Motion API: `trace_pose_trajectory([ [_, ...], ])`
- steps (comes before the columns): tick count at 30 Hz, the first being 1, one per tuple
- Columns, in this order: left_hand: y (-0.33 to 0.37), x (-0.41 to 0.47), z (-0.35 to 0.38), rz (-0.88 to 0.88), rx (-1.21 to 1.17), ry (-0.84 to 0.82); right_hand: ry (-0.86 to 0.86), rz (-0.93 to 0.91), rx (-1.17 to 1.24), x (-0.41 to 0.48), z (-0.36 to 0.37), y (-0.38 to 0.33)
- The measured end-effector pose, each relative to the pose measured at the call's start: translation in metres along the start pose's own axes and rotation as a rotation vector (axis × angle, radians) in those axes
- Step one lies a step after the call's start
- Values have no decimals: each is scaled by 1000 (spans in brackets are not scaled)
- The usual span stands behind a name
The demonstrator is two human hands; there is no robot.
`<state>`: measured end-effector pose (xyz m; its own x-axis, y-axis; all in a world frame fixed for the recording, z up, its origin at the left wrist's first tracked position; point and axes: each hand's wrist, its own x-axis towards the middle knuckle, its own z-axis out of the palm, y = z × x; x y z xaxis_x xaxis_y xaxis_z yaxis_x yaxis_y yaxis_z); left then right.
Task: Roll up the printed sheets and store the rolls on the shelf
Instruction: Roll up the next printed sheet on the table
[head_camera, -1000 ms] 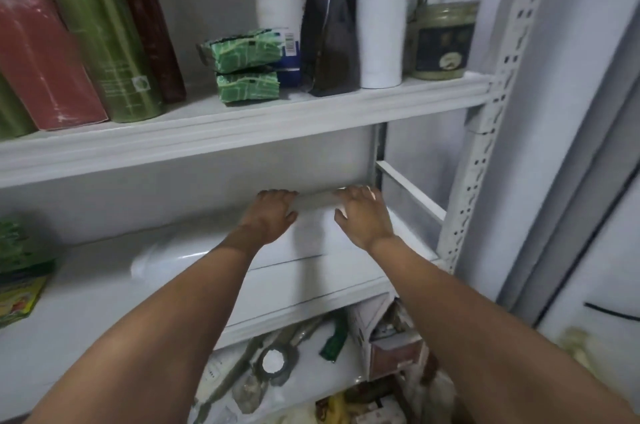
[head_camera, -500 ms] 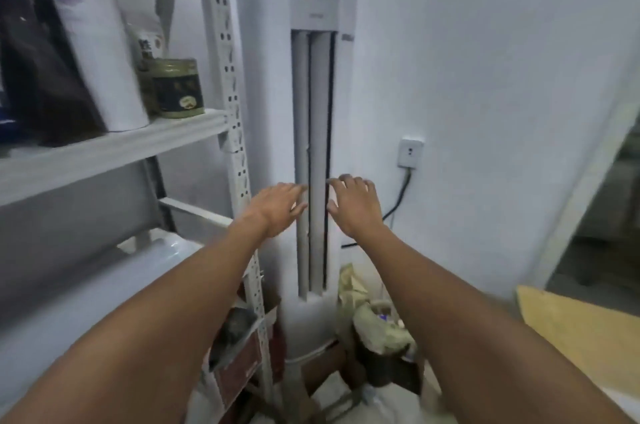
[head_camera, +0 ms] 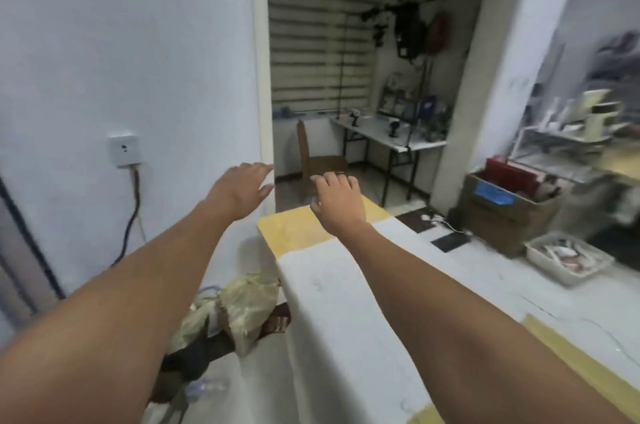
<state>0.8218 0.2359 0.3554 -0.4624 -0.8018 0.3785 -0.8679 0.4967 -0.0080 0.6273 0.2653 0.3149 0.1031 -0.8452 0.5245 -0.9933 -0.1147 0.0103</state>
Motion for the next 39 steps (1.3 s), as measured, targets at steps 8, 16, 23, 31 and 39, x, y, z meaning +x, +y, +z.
trace_pose_trajectory([
  [8, 179, 58, 13, 303, -102, 40, 1, 272, -167, -95, -73, 148],
  [16, 335, 86, 7, 477, -140, 87, 54, 459, -271, -182, -145, 264],
  [23, 460, 106, 1, 544, -159, 115, 49, 549, -293, -239, -191, 367],
  [31, 554, 125, 12, 490, -158, 125, 7, 535, -304, -281, -212, 465],
  [39, 622, 179, 42, 478, -124, 108, -5, 545, -296, -281, -197, 557],
])
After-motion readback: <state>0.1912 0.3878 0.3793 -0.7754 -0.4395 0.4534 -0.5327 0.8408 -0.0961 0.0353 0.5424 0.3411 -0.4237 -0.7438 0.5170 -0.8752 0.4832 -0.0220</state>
